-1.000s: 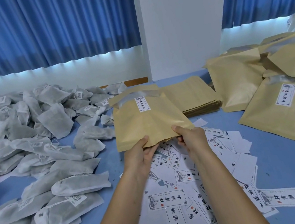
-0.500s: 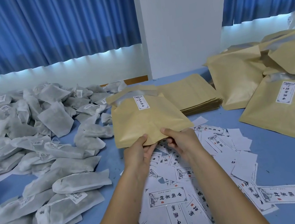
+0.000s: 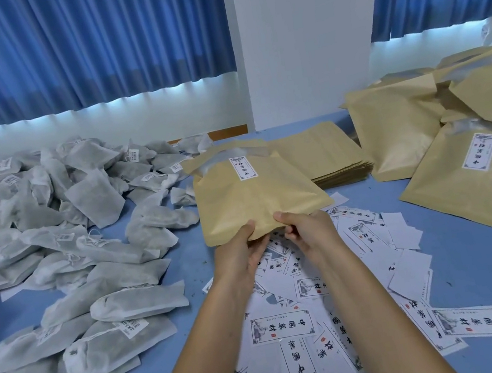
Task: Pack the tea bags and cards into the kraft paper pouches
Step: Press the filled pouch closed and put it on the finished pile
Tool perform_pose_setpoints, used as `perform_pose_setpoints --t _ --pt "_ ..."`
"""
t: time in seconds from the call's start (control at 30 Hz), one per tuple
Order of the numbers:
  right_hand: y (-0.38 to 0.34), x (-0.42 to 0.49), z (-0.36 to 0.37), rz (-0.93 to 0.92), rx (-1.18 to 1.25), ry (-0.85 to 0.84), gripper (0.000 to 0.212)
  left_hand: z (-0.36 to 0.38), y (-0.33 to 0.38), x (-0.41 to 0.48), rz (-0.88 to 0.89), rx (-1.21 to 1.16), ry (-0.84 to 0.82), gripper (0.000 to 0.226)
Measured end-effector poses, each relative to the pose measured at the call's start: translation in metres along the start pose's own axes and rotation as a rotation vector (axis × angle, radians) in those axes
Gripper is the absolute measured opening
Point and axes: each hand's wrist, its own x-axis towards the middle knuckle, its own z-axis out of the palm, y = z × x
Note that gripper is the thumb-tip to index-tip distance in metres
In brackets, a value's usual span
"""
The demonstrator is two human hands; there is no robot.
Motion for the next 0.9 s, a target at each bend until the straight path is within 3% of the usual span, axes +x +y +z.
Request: perform_pose_setpoints --t 0.07,0.13,0.27,0.4,0.63,0.77,0.9 --pt "-0.001 0.002 -0.002 -0.025 0.021 0.064 0.017 -0.003 0.005 0.001 0.058 0.068 0.112 0.008" --pt "-0.003 0.004 -0.004 -0.034 0.064 0.1 0.016 -0.006 0.009 0.003 0.108 0.167 0.154 0.015" --pt "-0.001 0.002 -0.002 0.003 0.186 0.044 0.018 -0.003 0.007 -0.003 0.078 0.167 0.124 0.016" --pt "0.01 -0.009 0.013 0.103 0.023 -0.139 0.012 0.0 0.002 -0.007 0.085 0.16 0.094 0.014" --pt "0.012 -0.008 0.016 0.085 0.062 -0.072 0.009 0.003 0.004 -0.009 0.226 0.49 0.074 0.025" --pt "0.009 -0.011 0.016 0.105 0.113 -0.101 0.007 0.003 0.004 -0.01 0.245 0.487 0.07 0.02" --pt "0.006 -0.007 0.011 -0.008 0.07 -0.015 0.008 0.004 0.006 -0.01 0.27 0.474 0.076 0.021"
